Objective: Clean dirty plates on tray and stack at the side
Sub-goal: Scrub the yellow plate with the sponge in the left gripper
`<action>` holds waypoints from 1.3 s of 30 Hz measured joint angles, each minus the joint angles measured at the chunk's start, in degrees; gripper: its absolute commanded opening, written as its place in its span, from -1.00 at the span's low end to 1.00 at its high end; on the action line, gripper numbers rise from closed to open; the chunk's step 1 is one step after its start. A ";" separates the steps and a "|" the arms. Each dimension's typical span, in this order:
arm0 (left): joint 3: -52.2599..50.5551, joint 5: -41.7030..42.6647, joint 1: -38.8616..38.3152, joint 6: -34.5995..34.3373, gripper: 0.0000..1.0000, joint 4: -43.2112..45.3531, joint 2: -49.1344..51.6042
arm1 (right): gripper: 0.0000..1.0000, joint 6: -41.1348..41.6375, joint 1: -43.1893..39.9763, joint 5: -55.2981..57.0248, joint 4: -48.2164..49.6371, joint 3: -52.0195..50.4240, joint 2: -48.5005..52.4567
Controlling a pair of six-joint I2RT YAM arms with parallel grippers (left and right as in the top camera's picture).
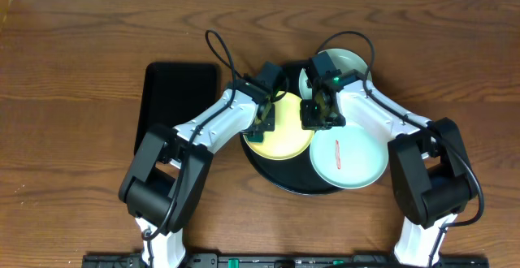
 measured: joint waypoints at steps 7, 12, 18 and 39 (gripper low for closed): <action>-0.83 8.07 1.57 -1.16 -0.85 6.01 0.07 | -0.98 0.02 -0.02 0.31 -0.42 0.02 0.00; -1.03 19.02 1.36 -4.31 -0.84 12.72 1.14 | -0.98 0.02 -0.07 1.51 -0.66 0.02 -0.13; -1.22 27.08 -3.32 -5.75 -0.85 16.41 2.14 | -0.98 -0.07 -0.31 2.62 -0.70 0.02 -0.13; 0.24 -4.90 -2.86 -1.75 -0.85 0.44 0.50 | -0.98 -0.46 -0.46 2.21 -1.09 0.02 -0.15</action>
